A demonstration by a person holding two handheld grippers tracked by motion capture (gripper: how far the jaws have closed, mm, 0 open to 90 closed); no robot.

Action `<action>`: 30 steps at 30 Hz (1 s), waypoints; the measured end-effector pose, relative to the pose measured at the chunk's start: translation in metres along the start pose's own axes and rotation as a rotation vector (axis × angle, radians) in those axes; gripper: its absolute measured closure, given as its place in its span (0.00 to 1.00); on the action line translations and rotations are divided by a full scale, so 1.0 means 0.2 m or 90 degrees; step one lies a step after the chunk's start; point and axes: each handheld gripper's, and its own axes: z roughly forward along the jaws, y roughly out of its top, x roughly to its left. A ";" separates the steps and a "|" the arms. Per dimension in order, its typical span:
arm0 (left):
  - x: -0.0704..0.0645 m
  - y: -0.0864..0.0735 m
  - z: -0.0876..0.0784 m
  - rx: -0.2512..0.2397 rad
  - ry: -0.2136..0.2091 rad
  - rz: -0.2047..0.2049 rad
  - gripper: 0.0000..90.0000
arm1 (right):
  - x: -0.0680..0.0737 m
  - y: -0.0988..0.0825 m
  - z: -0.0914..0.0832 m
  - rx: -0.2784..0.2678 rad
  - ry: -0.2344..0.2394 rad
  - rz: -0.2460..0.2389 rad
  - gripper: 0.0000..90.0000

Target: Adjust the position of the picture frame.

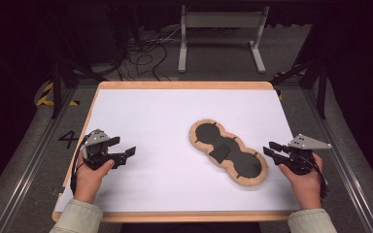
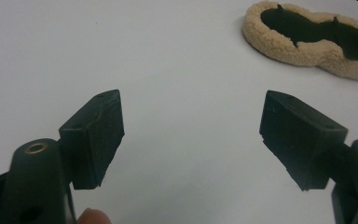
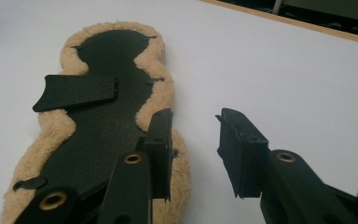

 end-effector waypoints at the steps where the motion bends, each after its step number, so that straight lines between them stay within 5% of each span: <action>1: 0.00 0.00 0.00 0.000 -0.002 -0.001 0.25 | 0.00 0.00 0.00 0.001 0.000 0.001 0.72; 18: 0.01 0.04 0.01 0.000 -0.018 -0.008 0.25 | 0.00 0.14 0.09 0.046 0.022 0.007 0.75; 30: 0.03 0.08 -0.01 -0.022 -0.024 -0.003 0.25 | -0.01 0.24 0.16 0.043 0.025 0.003 0.75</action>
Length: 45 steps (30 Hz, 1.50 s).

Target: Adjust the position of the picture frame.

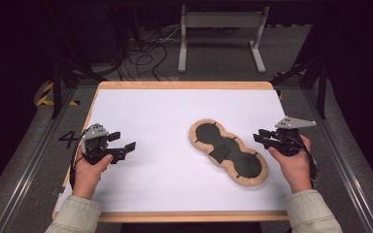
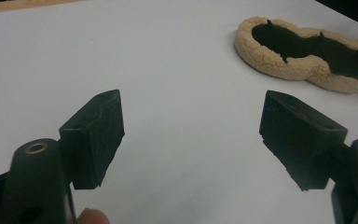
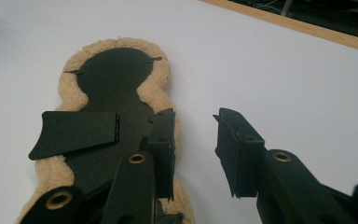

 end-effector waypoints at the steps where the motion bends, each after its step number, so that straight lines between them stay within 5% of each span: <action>1: 0.00 0.00 0.00 0.002 -0.002 -0.001 0.25 | 0.00 0.00 0.00 0.002 0.002 -0.001 0.75; 20: 0.00 0.01 -0.02 0.003 -0.007 -0.002 0.25 | 0.03 0.15 0.09 0.016 0.014 -0.025 0.73; 30: 0.02 -0.02 -0.06 0.004 0.003 -0.004 0.25 | 0.02 0.27 0.25 0.043 0.019 -0.035 0.74; 45: 0.03 -0.05 -0.07 0.011 0.002 -0.015 0.25 | 0.09 0.41 0.57 0.136 0.019 -0.057 0.75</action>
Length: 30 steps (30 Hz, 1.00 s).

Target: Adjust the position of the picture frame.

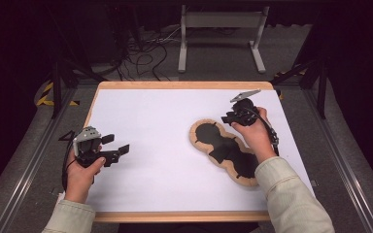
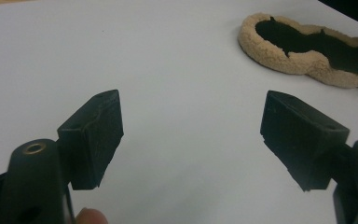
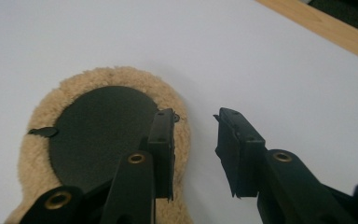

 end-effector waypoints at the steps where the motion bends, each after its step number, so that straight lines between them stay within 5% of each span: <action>1: 0.00 0.00 0.00 0.000 -0.001 -0.001 0.24 | 0.00 0.00 0.02 0.010 0.000 0.005 0.76; 15: 0.01 0.00 0.05 0.011 -0.007 0.011 0.24 | -0.09 -0.04 0.22 0.100 -0.033 0.046 0.87; 22: 0.01 0.00 0.07 0.019 -0.010 0.002 0.24 | -0.03 -0.04 0.27 0.120 -0.004 0.038 1.00; 30: 0.00 0.01 0.09 0.024 -0.015 0.005 0.24 | 0.05 -0.02 0.28 0.118 -0.002 0.017 1.00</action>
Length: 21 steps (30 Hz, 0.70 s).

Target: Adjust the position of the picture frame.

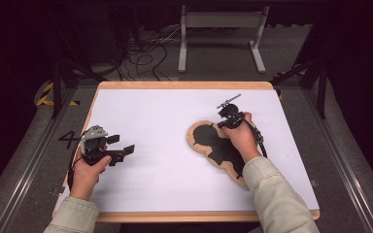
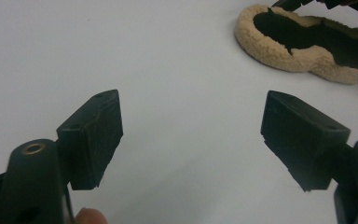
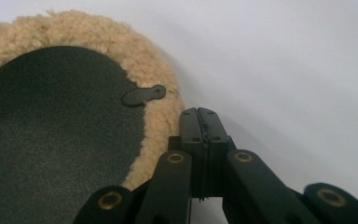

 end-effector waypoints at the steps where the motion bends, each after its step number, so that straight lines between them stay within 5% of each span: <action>1: 0.00 0.00 0.00 0.002 -0.002 -0.001 0.24 | 0.01 0.00 0.00 -0.001 0.004 -0.003 1.00; 21: -0.07 0.03 0.13 0.035 -0.040 0.027 0.24 | 0.41 0.08 0.05 -0.003 0.072 -0.123 1.00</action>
